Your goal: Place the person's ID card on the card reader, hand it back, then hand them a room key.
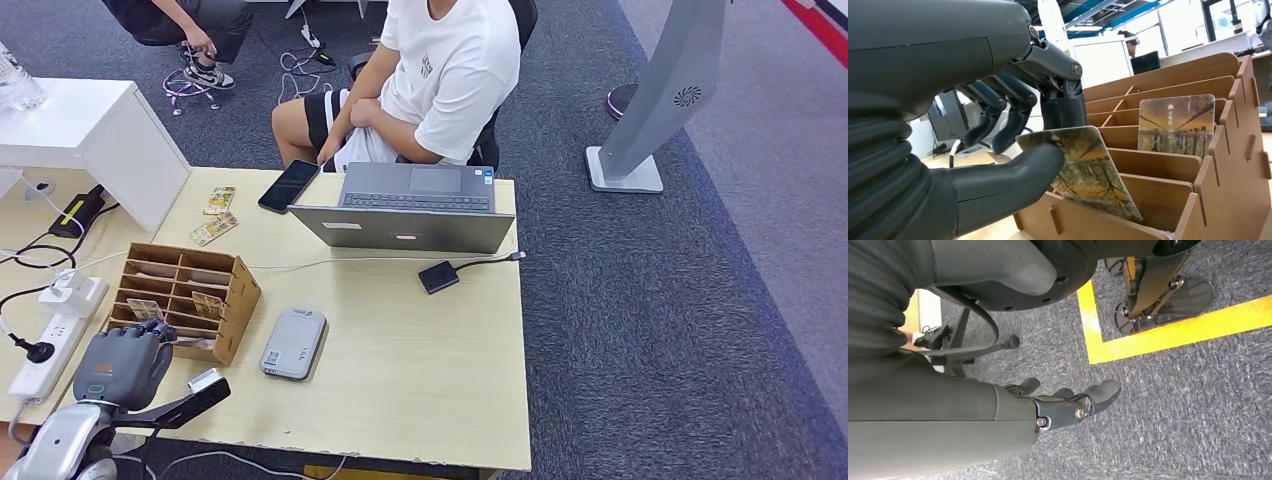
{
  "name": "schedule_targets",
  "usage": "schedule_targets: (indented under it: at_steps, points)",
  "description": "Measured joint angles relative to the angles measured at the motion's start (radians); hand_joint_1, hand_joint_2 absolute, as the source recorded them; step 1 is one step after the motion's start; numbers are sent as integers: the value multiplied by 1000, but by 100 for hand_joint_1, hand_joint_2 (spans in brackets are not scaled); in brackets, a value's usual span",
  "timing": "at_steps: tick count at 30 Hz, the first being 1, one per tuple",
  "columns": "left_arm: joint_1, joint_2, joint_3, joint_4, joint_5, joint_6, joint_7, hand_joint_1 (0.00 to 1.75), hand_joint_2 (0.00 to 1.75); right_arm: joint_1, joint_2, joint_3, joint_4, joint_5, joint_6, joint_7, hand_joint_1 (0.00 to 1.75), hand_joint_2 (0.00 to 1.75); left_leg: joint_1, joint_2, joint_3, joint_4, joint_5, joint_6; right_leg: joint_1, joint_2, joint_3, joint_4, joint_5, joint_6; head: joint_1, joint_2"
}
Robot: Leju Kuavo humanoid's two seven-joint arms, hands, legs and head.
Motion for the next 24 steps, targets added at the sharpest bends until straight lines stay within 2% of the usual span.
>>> schedule_targets:
  at_steps: [14,20,24]
  points:
    - [15,0,3,-44,0,51,-27,175,175,1,0,-13,0,0,5,-9,0,175,0,0,0,0,0,0,0,0,0,0,0,0,0,0]
    - [39,8,-4,-240,-10,136,-55,175,175,2,2,-22,0,-8,-7,-20,0,175,0,0,0,0,0,0,0,0,0,0,0,0,0,0]
    - [-14,34,-15,-340,26,129,-56,175,175,1,3,-29,0,2,-8,-15,0,175,0,-1,0,0,0,0,0,-2,0,0,0,0,0,0]
